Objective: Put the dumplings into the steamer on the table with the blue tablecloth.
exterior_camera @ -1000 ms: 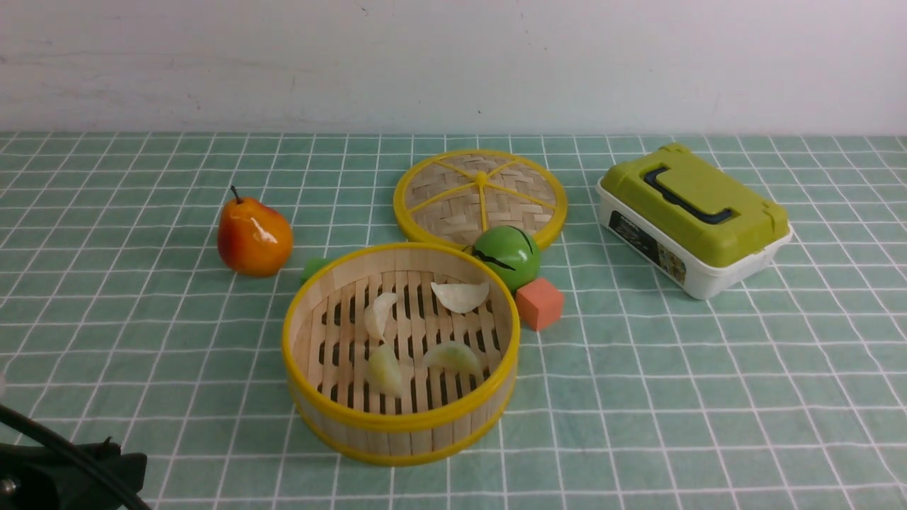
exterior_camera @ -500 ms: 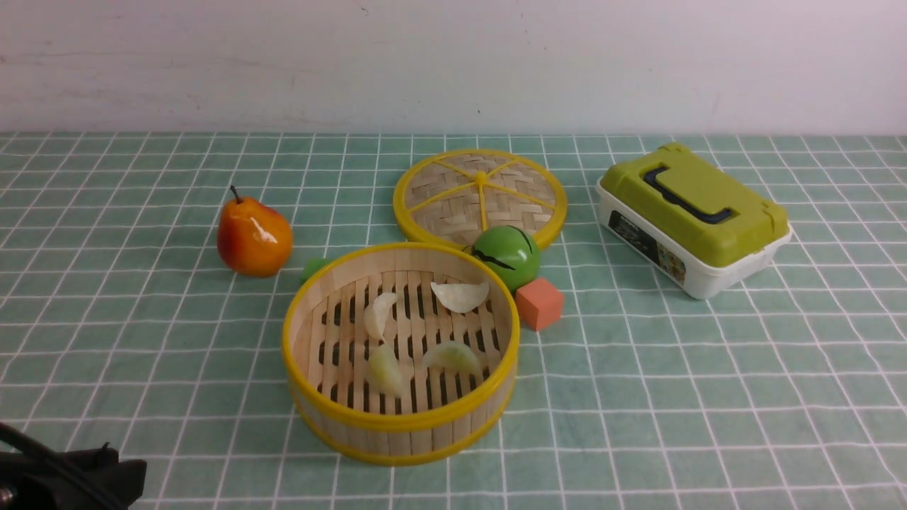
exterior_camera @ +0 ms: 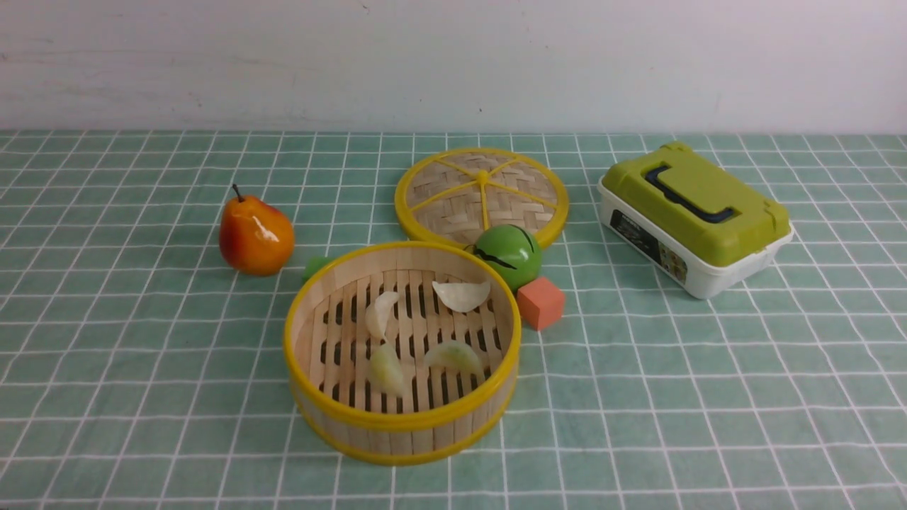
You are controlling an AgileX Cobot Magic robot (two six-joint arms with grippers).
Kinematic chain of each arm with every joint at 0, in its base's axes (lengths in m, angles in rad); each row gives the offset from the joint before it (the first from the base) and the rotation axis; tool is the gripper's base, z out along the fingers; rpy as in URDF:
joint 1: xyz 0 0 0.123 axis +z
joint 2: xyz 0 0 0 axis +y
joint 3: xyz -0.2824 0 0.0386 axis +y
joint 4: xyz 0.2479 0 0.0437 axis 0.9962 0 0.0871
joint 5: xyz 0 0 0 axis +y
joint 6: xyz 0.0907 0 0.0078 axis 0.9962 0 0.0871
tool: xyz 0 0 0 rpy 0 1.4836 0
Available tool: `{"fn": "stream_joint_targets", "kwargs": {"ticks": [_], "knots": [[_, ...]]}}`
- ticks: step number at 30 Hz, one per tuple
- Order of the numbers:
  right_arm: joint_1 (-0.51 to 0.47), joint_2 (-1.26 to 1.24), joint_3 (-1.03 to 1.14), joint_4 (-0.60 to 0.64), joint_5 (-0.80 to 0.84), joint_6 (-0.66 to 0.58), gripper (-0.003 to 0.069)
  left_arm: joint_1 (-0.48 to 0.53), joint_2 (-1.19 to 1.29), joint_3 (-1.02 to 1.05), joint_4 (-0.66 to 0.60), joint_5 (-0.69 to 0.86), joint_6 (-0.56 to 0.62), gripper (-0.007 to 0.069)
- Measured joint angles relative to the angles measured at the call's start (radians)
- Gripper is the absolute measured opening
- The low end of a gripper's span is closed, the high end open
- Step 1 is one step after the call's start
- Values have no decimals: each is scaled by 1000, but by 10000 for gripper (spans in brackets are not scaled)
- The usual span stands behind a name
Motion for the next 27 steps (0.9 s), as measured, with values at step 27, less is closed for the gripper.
{"fn": "stream_joint_targets", "kwargs": {"ticks": [27], "knots": [[0,0,0,0,0,0,71,66,0,93,-45,34,75,-14]]}}
